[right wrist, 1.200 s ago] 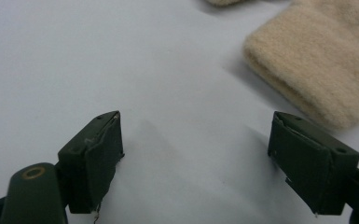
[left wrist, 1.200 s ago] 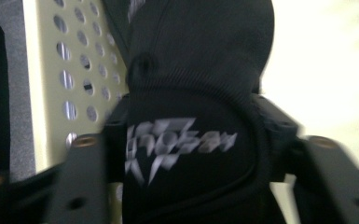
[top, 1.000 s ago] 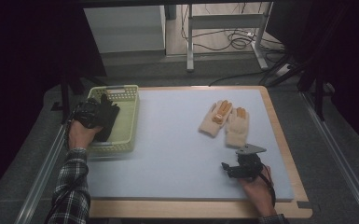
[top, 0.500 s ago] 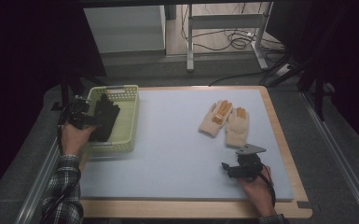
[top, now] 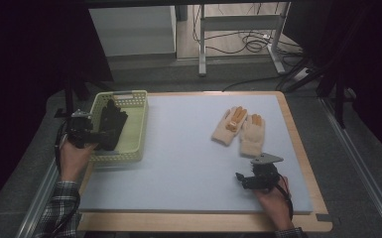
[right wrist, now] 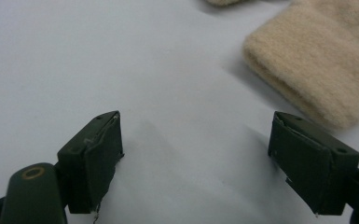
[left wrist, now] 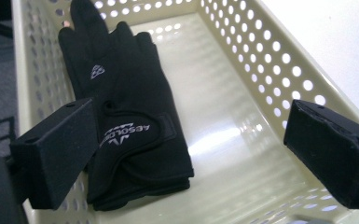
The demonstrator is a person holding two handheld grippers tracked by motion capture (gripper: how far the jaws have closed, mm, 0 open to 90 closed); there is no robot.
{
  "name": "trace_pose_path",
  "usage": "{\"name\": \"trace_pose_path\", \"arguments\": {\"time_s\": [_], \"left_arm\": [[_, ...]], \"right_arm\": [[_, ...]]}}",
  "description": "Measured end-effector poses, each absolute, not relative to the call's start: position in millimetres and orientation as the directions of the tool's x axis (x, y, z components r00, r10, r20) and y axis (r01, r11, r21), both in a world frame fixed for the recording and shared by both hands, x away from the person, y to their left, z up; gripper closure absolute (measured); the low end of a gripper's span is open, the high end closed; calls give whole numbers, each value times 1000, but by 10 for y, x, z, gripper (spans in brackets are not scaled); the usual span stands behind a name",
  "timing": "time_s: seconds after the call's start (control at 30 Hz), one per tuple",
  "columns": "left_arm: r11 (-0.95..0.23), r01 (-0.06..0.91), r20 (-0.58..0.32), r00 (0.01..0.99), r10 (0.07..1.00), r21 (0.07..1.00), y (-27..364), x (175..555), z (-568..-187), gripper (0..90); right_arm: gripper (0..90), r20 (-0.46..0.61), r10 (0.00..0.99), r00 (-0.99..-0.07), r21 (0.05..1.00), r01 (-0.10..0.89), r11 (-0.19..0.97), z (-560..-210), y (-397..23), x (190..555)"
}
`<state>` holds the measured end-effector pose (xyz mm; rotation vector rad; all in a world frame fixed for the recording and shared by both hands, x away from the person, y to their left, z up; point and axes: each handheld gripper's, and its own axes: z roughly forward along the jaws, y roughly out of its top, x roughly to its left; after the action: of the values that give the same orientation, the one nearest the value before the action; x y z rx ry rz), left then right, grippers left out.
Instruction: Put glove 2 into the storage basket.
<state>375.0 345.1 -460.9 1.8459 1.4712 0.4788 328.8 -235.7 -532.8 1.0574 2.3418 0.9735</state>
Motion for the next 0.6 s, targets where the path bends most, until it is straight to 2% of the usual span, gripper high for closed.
{"name": "trace_pose_path", "arguments": {"time_s": [0.13,0.27,0.33,0.43,0.6], "left_arm": [[-104,684,-123,274,954,722,3464,3728,-4647,78],[-128,681,-98,282,954,721,3436,3724,-4654,286],[-168,697,-49,281,959,697,3423,3783,-4665,363],[-211,757,3,267,964,619,3434,3968,-4740,413],[-205,855,4,231,973,475,3478,4271,-4877,456]], "right_arm": [[173,-61,768,-638,729,497,471,-5328,-2358,3291],[172,-66,767,-638,729,494,474,-5328,-2357,3289],[172,-65,767,-638,729,495,474,-5328,-2358,3290],[172,-64,767,-638,730,494,472,-5330,-2357,3290],[172,-60,768,-638,731,496,469,-5330,-2357,3292]]}}
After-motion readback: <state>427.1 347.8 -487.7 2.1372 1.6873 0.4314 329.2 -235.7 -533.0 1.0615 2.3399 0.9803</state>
